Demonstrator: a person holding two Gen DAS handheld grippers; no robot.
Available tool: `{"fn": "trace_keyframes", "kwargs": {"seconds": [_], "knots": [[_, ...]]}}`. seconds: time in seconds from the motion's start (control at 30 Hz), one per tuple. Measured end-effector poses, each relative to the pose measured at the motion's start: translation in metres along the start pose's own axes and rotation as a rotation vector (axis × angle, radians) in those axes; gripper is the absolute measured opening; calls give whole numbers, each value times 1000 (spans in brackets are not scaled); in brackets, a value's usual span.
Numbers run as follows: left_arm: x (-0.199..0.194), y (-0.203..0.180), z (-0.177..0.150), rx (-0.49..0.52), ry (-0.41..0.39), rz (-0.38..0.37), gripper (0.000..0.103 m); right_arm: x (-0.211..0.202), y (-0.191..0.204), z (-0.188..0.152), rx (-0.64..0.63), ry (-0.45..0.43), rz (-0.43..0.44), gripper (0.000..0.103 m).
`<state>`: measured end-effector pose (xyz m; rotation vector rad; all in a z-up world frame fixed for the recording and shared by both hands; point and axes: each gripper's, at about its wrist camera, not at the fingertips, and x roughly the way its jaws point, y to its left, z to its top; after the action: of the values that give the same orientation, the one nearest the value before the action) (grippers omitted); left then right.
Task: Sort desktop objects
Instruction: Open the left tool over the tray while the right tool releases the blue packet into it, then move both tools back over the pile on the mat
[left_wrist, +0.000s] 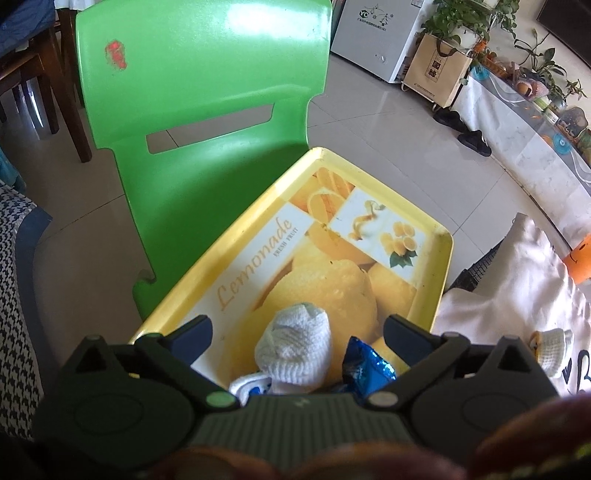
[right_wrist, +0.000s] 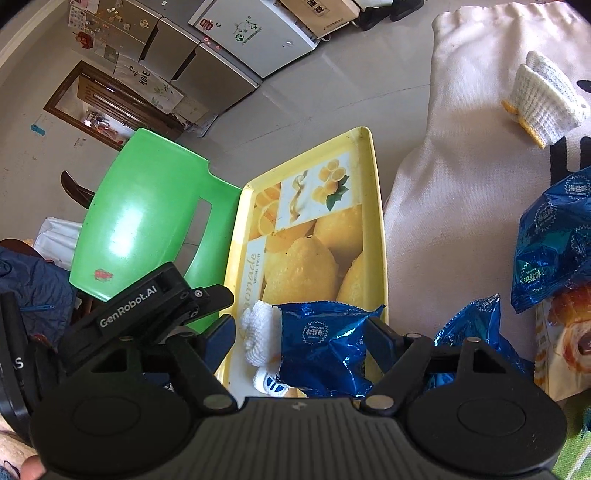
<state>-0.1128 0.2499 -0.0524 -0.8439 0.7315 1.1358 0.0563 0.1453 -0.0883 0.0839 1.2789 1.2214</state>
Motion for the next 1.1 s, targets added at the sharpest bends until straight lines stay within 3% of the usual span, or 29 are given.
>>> {"fn": "trace_keyframes", "kwargs": {"seconds": [0.2,0.33,0.77,1.1], "knots": [[2,-12,-7,61,31,-39,102,-13,-14,2,14,-22,-54,77],[-2,-29,-15,150,24,-77,102,-25,-27,5,32,-51,-151,77],[-9,-65,-39,286,32,-155,102,-67,-63,8,124,-83,-185,77],[-5,-93,-67,395,112,-230,102,-90,-95,4,265,-98,-288,77]]}}
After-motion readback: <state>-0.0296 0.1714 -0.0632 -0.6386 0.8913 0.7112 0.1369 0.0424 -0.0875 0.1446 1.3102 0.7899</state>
